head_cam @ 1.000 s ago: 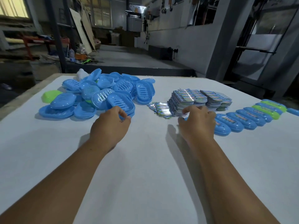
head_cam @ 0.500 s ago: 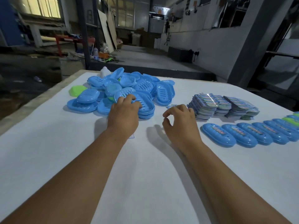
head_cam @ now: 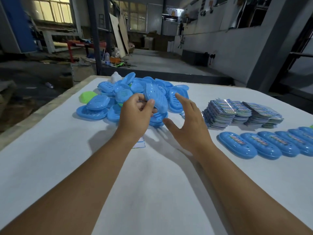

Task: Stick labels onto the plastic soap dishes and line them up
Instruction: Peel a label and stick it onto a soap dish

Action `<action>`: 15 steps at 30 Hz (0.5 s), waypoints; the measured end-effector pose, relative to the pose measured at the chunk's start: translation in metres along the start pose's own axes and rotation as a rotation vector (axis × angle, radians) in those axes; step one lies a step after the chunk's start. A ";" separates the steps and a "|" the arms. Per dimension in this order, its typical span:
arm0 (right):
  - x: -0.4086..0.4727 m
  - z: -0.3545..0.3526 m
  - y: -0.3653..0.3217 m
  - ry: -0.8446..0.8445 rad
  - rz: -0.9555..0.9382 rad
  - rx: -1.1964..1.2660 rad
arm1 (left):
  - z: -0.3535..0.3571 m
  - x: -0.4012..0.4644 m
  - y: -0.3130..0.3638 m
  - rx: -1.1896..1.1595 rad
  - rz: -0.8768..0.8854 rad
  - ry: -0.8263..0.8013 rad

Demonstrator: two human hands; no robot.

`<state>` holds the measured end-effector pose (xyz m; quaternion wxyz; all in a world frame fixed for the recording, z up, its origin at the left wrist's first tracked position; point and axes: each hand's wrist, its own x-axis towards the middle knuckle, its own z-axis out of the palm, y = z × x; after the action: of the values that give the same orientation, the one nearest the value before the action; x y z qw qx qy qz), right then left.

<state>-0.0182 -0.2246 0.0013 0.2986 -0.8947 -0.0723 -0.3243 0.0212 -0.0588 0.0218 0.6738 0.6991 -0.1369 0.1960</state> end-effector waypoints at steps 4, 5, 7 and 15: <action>0.003 -0.007 0.004 -0.003 -0.047 0.088 | 0.006 -0.009 0.006 -0.310 -0.261 -0.133; 0.004 -0.009 0.006 -0.007 -0.051 0.110 | 0.007 -0.010 0.007 -0.360 -0.316 -0.160; 0.003 -0.013 0.010 -0.032 -0.039 0.134 | 0.007 -0.010 0.007 -0.409 -0.389 -0.196; -0.007 -0.028 0.018 -0.339 0.110 0.212 | -0.006 -0.017 -0.007 0.576 0.000 -0.025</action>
<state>-0.0332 -0.2548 0.0057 0.3921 -0.9026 -0.1064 -0.1428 0.0088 -0.0539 0.0079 0.4457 0.8641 -0.0839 0.2182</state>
